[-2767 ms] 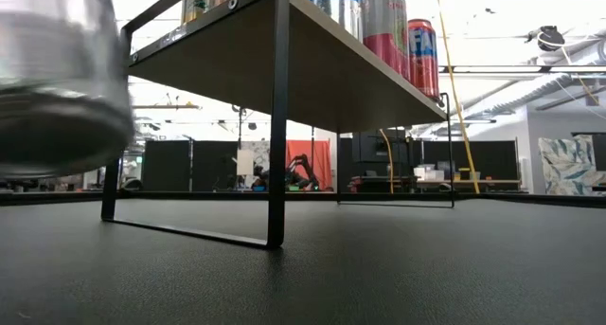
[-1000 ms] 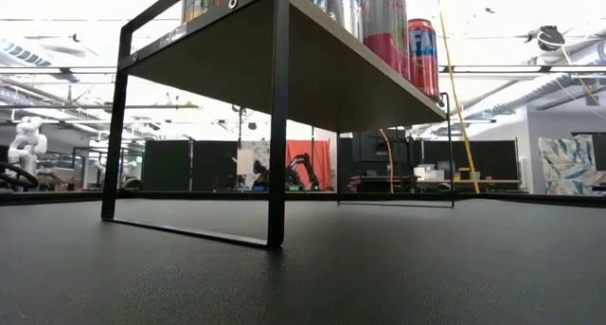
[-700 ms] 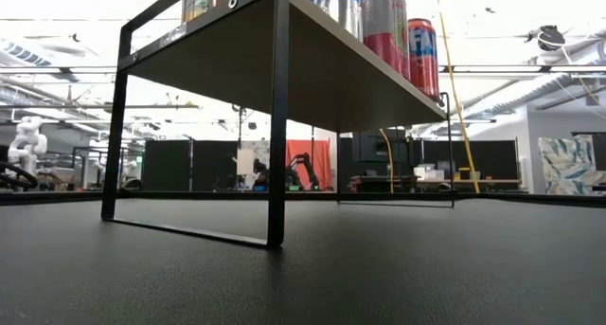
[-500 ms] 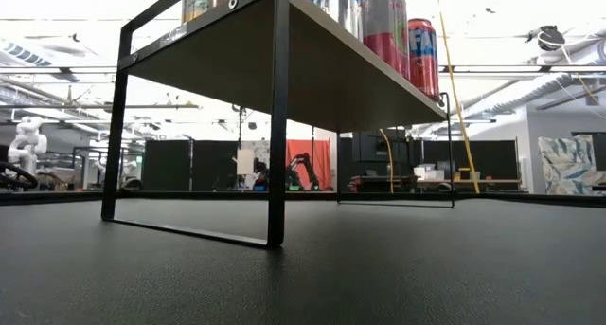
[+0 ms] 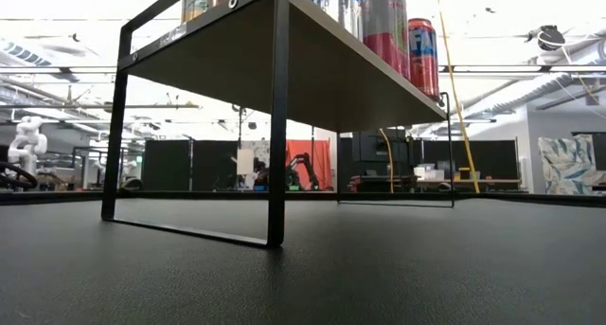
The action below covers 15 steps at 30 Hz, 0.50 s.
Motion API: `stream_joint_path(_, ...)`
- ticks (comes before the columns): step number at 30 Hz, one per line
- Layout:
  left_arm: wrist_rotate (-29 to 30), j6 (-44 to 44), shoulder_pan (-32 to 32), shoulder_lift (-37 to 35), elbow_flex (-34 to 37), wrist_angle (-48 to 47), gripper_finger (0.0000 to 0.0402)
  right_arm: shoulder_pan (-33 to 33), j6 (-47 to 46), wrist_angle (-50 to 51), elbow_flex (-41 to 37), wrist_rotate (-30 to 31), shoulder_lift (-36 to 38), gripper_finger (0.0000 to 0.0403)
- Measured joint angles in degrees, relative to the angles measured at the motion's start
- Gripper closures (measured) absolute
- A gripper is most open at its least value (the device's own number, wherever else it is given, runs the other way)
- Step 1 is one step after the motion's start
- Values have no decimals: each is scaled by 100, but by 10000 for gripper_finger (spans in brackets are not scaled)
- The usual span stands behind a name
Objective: Place canned beverage on shelf
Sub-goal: Put the bottom white-yellow soda can on the shelf aligned with the white-yellow soda can
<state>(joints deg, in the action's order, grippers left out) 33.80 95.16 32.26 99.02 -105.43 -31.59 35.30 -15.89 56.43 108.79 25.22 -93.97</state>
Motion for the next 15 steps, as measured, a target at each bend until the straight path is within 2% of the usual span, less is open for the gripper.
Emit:
stream_joint_path(10, -2, 65, -30, 0, 0, 5, 153, -82, 163, 15, 0, -280, 4, 165)
stream_joint_path(15, -4, 53, -37, 0, 2, 19, 135, -82, 176, 10, 0, -291, 4, 174)
